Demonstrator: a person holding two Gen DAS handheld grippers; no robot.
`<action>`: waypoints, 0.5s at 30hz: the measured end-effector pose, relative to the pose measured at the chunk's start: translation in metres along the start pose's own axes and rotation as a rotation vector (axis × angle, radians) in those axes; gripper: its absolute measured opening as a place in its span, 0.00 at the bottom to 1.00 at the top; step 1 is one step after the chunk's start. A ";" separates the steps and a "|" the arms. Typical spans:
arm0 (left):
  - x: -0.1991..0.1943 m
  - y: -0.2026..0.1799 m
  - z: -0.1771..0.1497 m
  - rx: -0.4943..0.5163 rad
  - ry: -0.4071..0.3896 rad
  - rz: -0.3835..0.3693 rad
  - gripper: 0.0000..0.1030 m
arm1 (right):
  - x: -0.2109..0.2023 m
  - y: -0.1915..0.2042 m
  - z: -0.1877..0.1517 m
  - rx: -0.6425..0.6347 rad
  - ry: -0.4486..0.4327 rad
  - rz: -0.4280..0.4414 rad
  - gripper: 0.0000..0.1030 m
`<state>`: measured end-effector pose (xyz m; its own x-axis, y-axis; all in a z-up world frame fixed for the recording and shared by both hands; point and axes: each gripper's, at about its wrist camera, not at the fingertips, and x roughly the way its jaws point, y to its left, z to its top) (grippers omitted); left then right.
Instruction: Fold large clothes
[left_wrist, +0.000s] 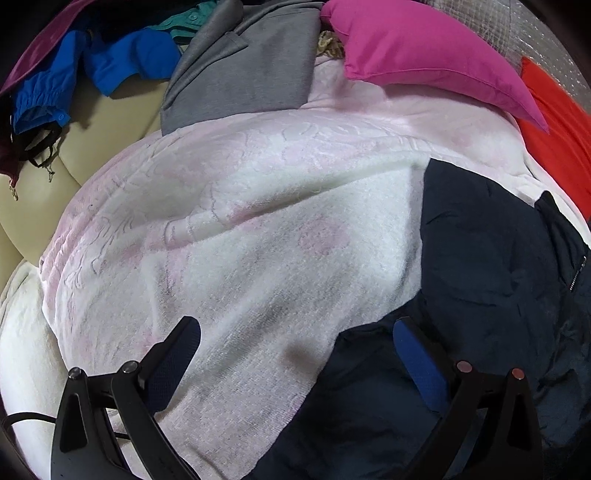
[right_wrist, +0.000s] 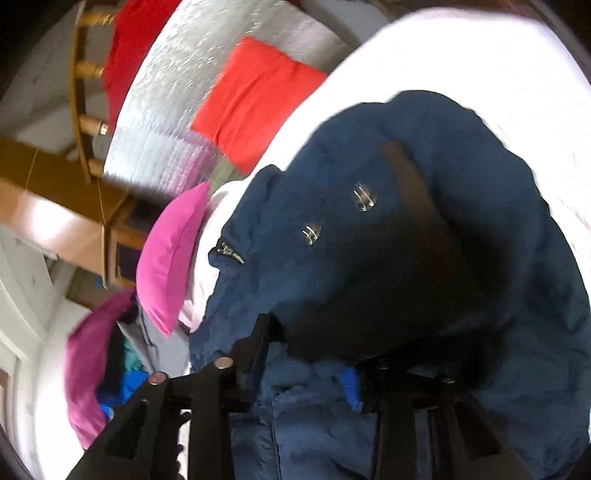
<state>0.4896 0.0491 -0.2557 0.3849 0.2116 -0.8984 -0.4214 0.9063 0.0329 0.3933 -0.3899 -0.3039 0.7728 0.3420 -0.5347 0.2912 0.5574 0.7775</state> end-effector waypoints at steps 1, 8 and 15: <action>0.000 -0.001 -0.001 0.004 -0.001 -0.012 1.00 | -0.001 -0.004 0.001 0.019 -0.006 0.019 0.60; -0.001 -0.020 -0.001 0.041 -0.011 -0.125 1.00 | -0.006 -0.020 0.021 0.139 -0.070 0.060 0.66; 0.002 -0.033 -0.003 0.074 -0.028 -0.127 1.00 | 0.001 -0.021 0.028 0.142 -0.067 0.027 0.23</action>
<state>0.5021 0.0185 -0.2601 0.4548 0.1030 -0.8846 -0.3064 0.9507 -0.0469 0.4040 -0.4227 -0.3118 0.8160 0.3013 -0.4934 0.3429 0.4347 0.8327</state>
